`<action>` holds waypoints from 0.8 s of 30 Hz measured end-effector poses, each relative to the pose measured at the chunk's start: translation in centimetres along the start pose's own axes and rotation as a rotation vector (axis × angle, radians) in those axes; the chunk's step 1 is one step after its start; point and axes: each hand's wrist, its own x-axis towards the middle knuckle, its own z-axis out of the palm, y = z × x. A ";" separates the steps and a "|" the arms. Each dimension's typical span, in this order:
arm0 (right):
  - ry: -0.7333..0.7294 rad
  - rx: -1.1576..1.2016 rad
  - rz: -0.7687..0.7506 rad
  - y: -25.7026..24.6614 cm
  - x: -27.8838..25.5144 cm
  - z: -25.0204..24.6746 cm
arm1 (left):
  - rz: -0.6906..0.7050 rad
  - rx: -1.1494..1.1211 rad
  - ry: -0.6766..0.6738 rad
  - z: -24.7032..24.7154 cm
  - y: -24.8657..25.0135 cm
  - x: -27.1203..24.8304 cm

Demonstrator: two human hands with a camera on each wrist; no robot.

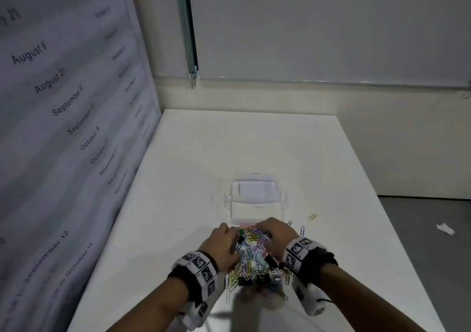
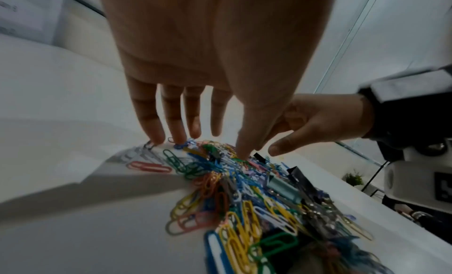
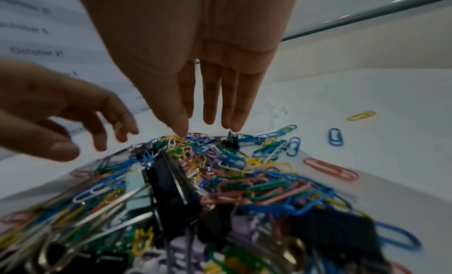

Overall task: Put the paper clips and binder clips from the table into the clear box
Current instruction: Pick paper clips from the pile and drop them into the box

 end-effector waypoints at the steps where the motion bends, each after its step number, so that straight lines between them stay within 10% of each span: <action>1: -0.025 -0.022 -0.008 -0.1 0.4 0.1 | -0.018 -0.001 0.010 0.0 0.0 0.4; 11: -0.116 -0.060 0.074 -1.5 1.5 0.4 | 0.020 -0.116 0.023 2.7 -1.2 0.7; 24: 0.179 0.242 0.059 -1.1 2.3 -5.4 | -0.085 -0.290 0.134 1.0 -1.6 1.4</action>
